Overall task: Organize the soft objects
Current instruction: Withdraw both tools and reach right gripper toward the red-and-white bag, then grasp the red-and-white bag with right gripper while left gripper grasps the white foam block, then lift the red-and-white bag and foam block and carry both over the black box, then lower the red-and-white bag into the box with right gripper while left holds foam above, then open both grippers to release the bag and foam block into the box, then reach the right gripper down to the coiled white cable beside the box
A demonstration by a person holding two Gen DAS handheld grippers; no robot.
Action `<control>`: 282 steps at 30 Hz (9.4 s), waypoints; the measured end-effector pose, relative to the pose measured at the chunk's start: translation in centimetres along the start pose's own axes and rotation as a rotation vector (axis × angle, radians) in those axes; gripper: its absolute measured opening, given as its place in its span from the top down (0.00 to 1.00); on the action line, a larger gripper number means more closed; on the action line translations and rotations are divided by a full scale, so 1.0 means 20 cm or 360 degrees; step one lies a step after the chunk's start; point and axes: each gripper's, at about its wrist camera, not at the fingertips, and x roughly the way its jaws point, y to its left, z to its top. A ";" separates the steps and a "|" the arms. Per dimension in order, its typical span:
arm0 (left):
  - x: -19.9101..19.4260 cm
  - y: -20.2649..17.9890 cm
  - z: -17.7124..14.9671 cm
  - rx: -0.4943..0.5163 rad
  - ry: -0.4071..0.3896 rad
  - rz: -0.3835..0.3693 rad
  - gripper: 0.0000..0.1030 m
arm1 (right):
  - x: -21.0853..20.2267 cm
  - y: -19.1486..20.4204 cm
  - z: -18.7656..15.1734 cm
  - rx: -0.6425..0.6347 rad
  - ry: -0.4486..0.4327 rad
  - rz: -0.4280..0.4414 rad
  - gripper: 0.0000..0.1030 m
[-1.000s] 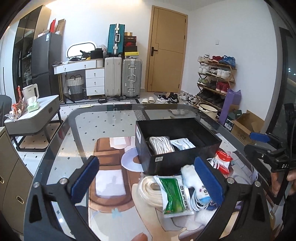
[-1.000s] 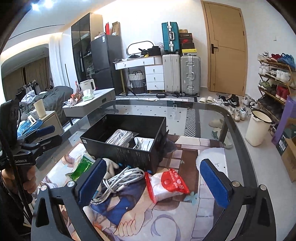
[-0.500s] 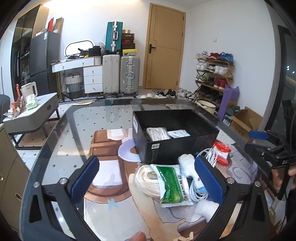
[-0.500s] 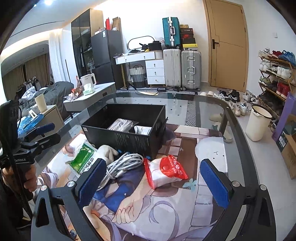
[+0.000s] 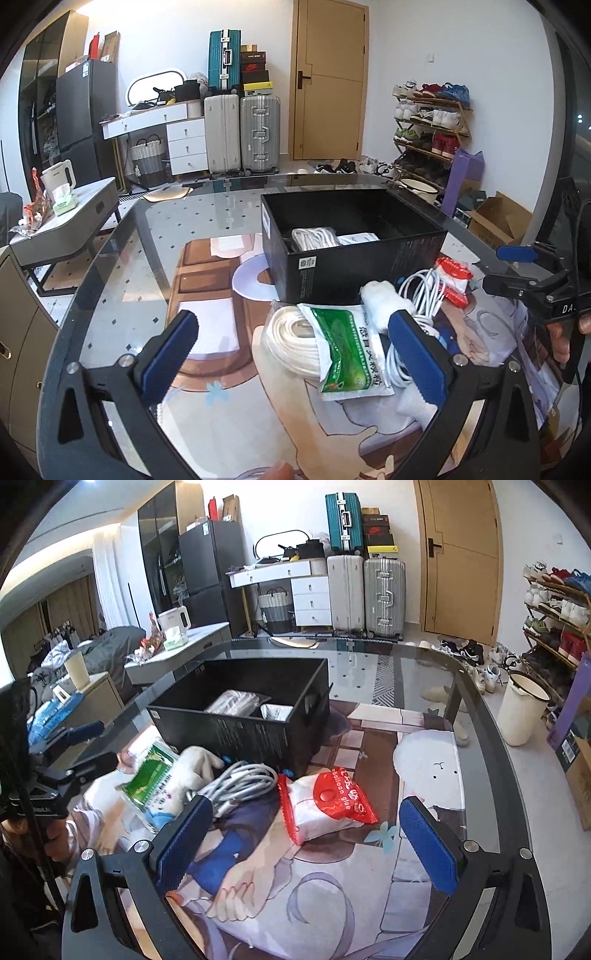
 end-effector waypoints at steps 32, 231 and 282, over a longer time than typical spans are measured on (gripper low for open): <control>0.06 0.03 -0.01 -0.0026 0.0074 0.0049 0.00 | 0.28 -0.05 0.02 -0.0042 0.0212 -0.0040 0.01; 0.43 0.05 0.51 0.0109 -0.0044 -0.0079 0.13 | 0.40 0.06 0.49 -0.0211 -0.0081 0.0130 0.44; -0.02 0.14 0.11 0.0035 -0.0006 0.0003 0.00 | 0.14 0.15 0.06 -0.0050 0.0086 -0.0007 0.01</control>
